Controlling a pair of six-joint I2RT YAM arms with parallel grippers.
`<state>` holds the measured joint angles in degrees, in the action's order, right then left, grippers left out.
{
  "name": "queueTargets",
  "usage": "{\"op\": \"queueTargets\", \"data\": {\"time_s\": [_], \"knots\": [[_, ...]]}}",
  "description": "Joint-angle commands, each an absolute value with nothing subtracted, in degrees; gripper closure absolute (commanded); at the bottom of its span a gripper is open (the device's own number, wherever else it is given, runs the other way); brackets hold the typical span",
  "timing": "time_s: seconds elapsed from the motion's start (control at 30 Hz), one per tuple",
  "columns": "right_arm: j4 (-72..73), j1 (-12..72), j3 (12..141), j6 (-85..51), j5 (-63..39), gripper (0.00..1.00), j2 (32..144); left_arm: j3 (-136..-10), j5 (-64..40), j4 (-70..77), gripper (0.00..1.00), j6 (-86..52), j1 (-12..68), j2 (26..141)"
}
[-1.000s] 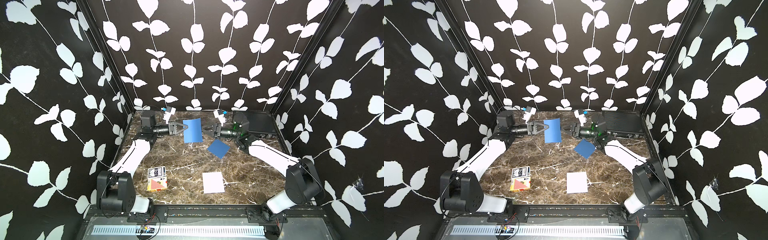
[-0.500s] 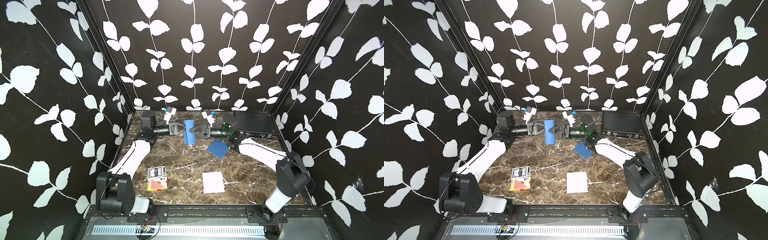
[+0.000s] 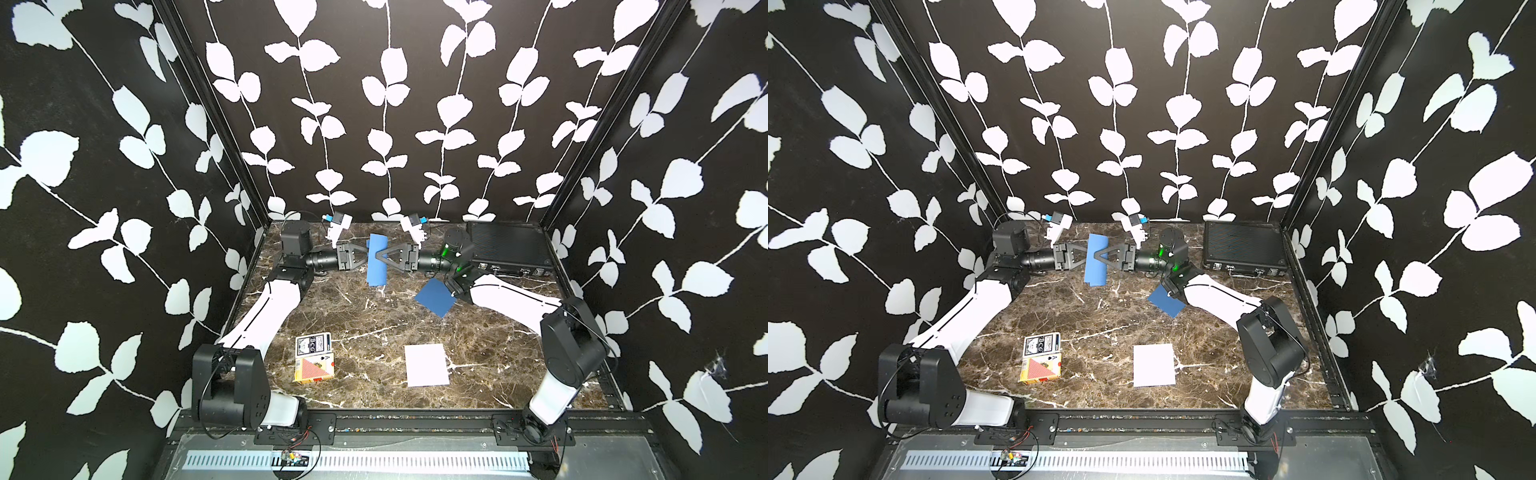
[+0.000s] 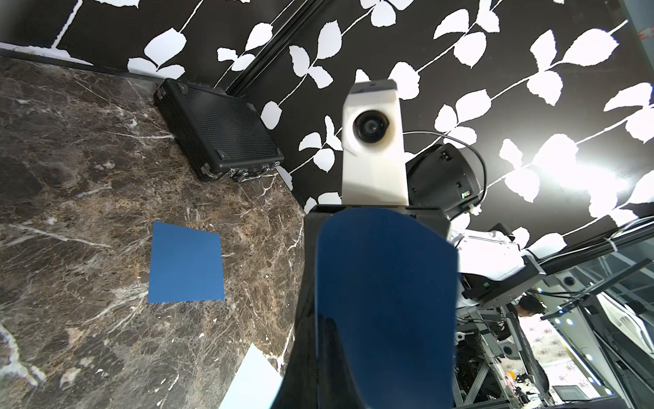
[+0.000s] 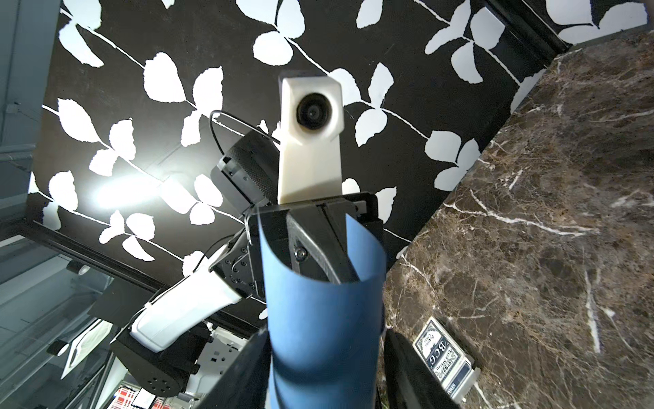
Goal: Fold the square paper along the opposite sides
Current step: Fold the paper.
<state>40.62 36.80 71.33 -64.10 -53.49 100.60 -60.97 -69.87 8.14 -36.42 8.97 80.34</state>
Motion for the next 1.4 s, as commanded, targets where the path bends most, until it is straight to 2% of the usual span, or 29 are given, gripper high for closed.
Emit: {"op": "queueTargets", "data": {"time_s": [0.0, 0.17, 0.33, 0.5, 1.0, 1.37], "knots": [[46.3, 37.3, 74.2, -65.5, -54.9, 0.50, 101.8, -60.7, -71.3, 10.1, 1.00, -36.7, 9.3, 78.4], [46.5, 37.4, 74.6, -65.7, -55.5, 0.57, 102.0, -60.8, -71.4, 9.9, 1.00, -36.5, 9.3, 78.2], [45.8, 37.4, 74.8, -65.6, -56.3, 0.70, 102.1, -60.9, -71.4, 9.7, 1.00, -36.4, 9.3, 78.3], [45.5, 37.4, 74.8, -65.5, -56.7, 0.78, 102.3, -60.7, -71.4, 9.7, 1.00, -36.2, 9.3, 78.1], [43.3, 37.4, 76.7, -64.5, -58.8, 0.86, 102.3, -60.9, -71.3, 8.3, 1.00, -35.2, 9.3, 78.1], [42.3, 37.3, 76.9, -63.8, -59.9, 0.78, 101.9, -60.8, -71.0, 7.9, 1.00, -34.9, 9.3, 77.9]]}}
